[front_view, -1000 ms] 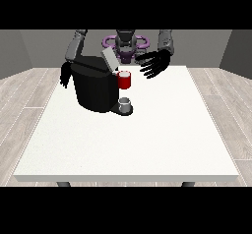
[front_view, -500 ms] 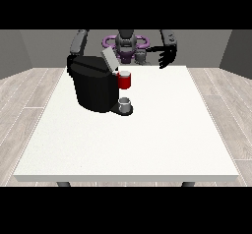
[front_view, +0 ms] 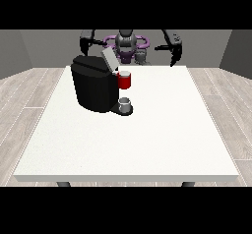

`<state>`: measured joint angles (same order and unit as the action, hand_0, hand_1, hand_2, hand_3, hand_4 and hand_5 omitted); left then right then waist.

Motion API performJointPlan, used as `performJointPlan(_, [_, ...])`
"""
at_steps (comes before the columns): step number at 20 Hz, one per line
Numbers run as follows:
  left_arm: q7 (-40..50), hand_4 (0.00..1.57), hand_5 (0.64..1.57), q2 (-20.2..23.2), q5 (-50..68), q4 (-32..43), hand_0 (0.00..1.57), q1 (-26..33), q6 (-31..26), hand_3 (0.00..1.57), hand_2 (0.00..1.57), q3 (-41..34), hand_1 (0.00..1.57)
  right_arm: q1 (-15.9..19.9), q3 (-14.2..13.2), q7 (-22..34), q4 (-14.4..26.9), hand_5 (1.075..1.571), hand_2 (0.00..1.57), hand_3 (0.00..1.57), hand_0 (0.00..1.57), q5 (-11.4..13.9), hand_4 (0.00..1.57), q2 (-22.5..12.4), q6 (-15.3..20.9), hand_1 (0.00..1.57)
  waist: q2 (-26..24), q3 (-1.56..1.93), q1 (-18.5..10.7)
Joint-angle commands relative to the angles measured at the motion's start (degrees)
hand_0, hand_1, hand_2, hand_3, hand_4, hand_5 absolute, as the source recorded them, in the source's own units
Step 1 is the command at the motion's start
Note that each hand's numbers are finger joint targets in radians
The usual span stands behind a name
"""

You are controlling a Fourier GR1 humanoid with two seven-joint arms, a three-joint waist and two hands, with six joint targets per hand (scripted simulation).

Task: Insert the coffee pod into the coffee machine and close the lid

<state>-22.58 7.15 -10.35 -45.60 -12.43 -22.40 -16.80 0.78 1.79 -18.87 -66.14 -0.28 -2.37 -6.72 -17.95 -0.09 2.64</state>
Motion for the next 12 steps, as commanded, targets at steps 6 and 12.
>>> performJointPlan(6, [1.68,0.22,1.571,0.75,2.22,-2.19,0.00,5.62,-1.30,0.00,0.00,-0.63,0.00,-0.53,11.65,7.56,-19.87,1.571,0.00,0.00,0.00,3.68,0.17,2.33,7.00,0.00,-3.08,0.07,1.89])
performJointPlan(12, [-3.25,0.22,1.571,1.60,5.87,-6.67,0.00,6.37,-2.91,0.00,0.00,-1.11,0.00,-0.11,11.05,10.68,-30.98,1.571,0.00,0.00,0.00,6.29,0.44,-0.51,6.71,0.00,6.20,0.08,0.40])
